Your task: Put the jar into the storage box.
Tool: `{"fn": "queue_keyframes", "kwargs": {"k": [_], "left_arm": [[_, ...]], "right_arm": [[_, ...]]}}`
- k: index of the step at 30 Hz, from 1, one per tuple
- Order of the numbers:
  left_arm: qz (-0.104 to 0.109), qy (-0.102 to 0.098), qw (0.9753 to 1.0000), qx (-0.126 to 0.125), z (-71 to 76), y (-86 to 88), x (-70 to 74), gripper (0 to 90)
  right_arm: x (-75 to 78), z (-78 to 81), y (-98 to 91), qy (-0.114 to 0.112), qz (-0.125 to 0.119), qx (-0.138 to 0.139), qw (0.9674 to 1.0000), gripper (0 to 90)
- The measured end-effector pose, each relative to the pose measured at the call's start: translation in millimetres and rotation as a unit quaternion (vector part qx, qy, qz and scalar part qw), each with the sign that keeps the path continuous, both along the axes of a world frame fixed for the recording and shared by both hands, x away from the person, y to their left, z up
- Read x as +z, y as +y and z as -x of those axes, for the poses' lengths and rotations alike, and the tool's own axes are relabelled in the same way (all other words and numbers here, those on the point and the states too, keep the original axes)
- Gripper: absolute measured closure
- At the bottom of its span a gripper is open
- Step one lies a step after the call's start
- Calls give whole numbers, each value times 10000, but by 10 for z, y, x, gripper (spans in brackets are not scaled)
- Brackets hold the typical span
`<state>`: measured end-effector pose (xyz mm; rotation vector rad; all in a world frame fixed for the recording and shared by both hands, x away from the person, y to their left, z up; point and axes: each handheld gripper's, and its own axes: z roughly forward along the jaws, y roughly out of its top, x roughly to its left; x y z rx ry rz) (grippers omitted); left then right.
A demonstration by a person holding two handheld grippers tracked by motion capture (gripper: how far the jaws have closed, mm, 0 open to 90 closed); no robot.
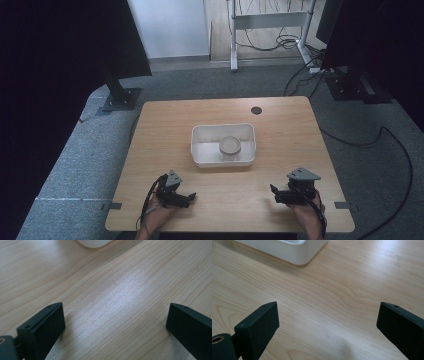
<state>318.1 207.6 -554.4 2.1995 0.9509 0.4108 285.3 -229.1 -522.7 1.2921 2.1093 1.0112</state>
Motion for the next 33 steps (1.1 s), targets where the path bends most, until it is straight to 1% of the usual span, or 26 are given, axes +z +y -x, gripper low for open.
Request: {"fn": "queue_keyframes", "kwargs": {"k": [8, 19, 25, 33], "left_arm": [[0, -1, 10000, -1, 0, 0, 0, 18], [-1, 0, 10000, 0, 0, 0, 0, 18], [1, -1, 10000, 10, 2, -2, 0, 18], [2, -2, 10000, 10, 2, -2, 0, 18]], "right_arm": [[-103, 89, -130, 89, -30, -152, 9998, 41], [-220, 185, -195, 274, 13, -217, 9994, 41], [-285, 238, -229, 418, 23, -259, 9988, 41], [-336, 266, -249, 552, 41, -280, 9981, 42]]}}
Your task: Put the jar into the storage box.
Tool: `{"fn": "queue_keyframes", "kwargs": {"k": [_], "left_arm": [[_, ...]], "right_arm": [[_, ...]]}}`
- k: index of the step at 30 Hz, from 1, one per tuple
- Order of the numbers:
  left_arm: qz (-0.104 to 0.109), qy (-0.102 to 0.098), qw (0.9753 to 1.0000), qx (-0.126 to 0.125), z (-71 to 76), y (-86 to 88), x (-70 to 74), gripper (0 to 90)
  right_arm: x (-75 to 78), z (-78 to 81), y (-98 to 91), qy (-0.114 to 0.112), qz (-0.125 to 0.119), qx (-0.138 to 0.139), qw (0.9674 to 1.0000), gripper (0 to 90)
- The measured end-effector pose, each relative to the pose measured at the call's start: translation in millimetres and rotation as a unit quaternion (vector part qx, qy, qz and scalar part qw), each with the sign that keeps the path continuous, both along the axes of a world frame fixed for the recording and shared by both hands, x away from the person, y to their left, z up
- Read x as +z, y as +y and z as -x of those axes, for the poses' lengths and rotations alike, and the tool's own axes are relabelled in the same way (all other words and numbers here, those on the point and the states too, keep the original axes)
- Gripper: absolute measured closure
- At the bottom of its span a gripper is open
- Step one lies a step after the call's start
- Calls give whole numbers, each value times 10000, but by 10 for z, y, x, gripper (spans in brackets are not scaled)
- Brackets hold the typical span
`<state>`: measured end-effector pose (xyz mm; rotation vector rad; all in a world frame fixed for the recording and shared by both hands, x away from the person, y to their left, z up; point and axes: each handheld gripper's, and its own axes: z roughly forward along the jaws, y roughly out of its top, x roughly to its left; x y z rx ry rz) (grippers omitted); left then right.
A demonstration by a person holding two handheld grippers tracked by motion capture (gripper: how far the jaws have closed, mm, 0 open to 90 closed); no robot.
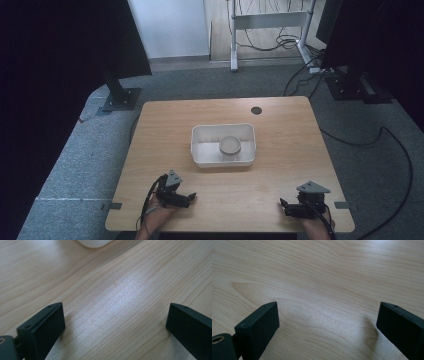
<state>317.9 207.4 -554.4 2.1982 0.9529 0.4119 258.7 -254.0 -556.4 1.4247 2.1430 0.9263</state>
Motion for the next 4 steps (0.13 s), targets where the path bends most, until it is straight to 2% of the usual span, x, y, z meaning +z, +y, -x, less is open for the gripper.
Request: {"fn": "queue_keyframes", "kwargs": {"k": [4], "left_arm": [[-3, -1, 10000, -2, 0, 0, 0, 18]], "right_arm": [[-23, 0, -2, 46, 16, 16, 10000, 40]]}}
